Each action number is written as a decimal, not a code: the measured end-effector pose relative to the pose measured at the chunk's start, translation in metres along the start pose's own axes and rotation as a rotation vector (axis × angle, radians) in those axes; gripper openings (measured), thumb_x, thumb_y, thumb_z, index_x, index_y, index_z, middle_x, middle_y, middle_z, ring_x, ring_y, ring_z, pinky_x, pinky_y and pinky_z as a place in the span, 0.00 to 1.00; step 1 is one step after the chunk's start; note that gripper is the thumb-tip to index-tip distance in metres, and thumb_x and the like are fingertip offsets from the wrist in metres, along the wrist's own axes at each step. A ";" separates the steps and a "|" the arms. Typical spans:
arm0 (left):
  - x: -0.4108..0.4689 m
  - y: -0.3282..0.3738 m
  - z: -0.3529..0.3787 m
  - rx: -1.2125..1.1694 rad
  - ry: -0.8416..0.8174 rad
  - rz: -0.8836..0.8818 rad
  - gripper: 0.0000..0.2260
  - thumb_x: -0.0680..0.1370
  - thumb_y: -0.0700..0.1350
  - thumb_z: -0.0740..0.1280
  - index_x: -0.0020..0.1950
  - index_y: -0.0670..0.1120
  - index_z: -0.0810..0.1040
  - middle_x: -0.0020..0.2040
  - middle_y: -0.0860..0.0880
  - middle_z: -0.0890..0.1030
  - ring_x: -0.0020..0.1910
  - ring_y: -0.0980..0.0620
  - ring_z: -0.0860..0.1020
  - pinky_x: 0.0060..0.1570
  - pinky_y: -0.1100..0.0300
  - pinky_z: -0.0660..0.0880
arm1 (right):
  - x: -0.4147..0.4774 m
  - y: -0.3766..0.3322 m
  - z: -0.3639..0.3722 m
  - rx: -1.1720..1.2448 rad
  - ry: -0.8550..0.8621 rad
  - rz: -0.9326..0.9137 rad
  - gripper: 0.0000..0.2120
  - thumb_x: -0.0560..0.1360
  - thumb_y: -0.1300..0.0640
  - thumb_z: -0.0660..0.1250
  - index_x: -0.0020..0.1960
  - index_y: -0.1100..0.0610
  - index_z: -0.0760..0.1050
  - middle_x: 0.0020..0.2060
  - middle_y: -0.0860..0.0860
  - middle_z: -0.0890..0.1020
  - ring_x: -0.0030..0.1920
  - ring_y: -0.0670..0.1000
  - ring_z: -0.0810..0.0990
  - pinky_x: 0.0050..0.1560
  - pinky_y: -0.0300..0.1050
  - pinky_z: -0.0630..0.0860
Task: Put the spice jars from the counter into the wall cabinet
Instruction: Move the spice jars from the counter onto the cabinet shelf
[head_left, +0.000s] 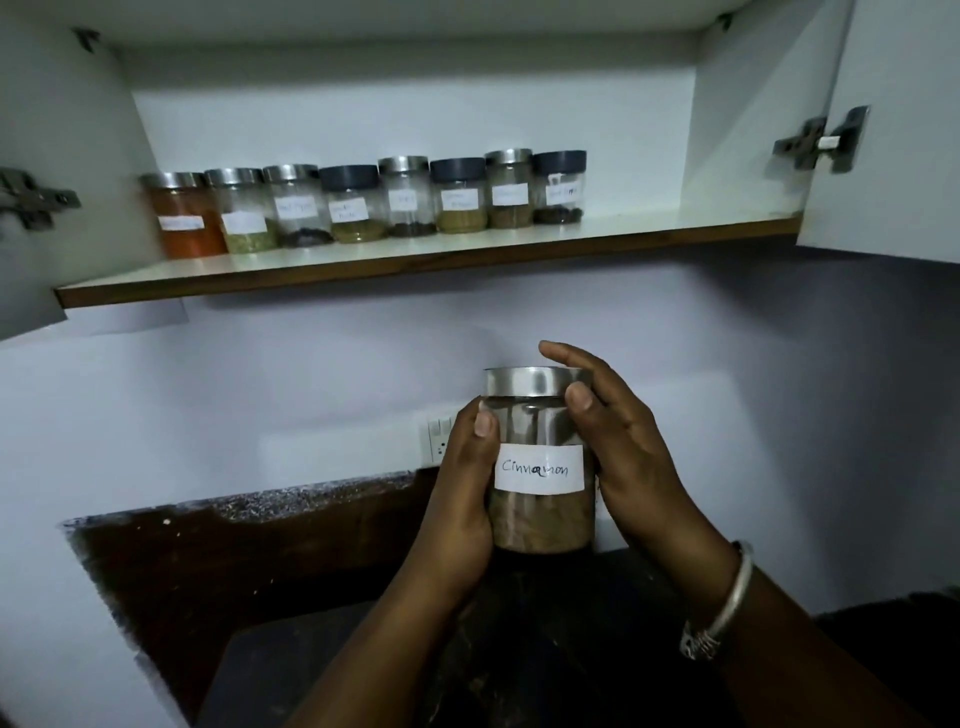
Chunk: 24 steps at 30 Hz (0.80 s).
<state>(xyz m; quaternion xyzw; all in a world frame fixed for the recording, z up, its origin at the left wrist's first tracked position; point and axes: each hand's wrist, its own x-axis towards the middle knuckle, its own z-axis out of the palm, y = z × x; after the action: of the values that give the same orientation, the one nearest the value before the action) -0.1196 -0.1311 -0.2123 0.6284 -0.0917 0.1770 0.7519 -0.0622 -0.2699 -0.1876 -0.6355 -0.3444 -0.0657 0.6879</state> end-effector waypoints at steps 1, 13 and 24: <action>0.002 0.001 0.001 -0.002 0.000 0.007 0.29 0.77 0.67 0.63 0.70 0.50 0.76 0.65 0.39 0.81 0.64 0.36 0.80 0.65 0.27 0.72 | 0.000 -0.002 -0.003 -0.014 -0.030 0.025 0.37 0.70 0.30 0.65 0.75 0.43 0.67 0.55 0.34 0.82 0.56 0.38 0.83 0.50 0.32 0.79; 0.117 0.085 0.018 0.395 -0.166 0.376 0.28 0.74 0.76 0.57 0.68 0.65 0.74 0.60 0.60 0.84 0.57 0.57 0.83 0.48 0.64 0.81 | 0.066 -0.069 -0.057 -0.312 -0.024 -0.201 0.55 0.59 0.37 0.83 0.75 0.24 0.52 0.62 0.28 0.77 0.58 0.35 0.82 0.42 0.30 0.80; 0.283 0.094 -0.060 1.663 0.165 0.195 0.38 0.71 0.81 0.43 0.67 0.61 0.75 0.67 0.52 0.79 0.67 0.45 0.74 0.64 0.41 0.71 | 0.336 -0.020 -0.145 -0.535 0.190 0.018 0.44 0.66 0.66 0.80 0.63 0.41 0.52 0.58 0.57 0.75 0.47 0.53 0.81 0.30 0.42 0.81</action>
<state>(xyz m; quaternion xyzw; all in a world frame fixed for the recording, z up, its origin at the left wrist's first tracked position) 0.0995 -0.0159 -0.0359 0.9520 0.0699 0.2966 0.0298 0.2374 -0.2906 0.0233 -0.7884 -0.2430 -0.2075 0.5257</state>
